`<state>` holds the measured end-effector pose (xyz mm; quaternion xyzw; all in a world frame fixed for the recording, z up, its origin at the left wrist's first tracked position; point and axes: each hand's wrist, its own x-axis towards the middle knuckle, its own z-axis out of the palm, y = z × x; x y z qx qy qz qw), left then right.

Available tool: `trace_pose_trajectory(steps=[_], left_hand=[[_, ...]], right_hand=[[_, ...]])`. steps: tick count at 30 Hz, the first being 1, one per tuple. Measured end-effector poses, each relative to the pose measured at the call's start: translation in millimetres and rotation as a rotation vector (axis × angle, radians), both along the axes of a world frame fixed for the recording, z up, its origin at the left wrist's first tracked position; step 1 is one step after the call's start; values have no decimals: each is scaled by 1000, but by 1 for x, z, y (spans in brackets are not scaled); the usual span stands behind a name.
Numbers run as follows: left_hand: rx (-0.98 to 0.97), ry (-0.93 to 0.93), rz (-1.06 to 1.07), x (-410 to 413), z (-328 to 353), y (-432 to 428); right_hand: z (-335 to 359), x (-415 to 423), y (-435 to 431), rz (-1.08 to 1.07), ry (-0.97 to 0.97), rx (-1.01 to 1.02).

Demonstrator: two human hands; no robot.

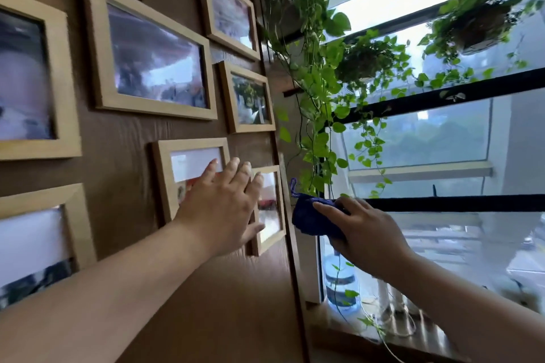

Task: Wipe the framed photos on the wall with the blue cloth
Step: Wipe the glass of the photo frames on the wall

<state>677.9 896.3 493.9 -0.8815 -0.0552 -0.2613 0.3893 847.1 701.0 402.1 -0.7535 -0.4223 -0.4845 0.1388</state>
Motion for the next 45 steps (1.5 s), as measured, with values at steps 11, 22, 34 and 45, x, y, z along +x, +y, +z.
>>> trace_pose_trajectory(steps=[11, 22, 34, 45], left_hand=[[49, 8, 86, 113, 5, 53], [127, 5, 274, 180, 6, 93], [155, -32, 421, 203, 10, 100], [227, -26, 422, 209, 0, 105]], right_hand=[[7, 107, 103, 71, 180, 40], [4, 180, 189, 426, 426, 399], [-15, 191, 247, 667, 272, 333], [-32, 266, 250, 580, 423, 442]])
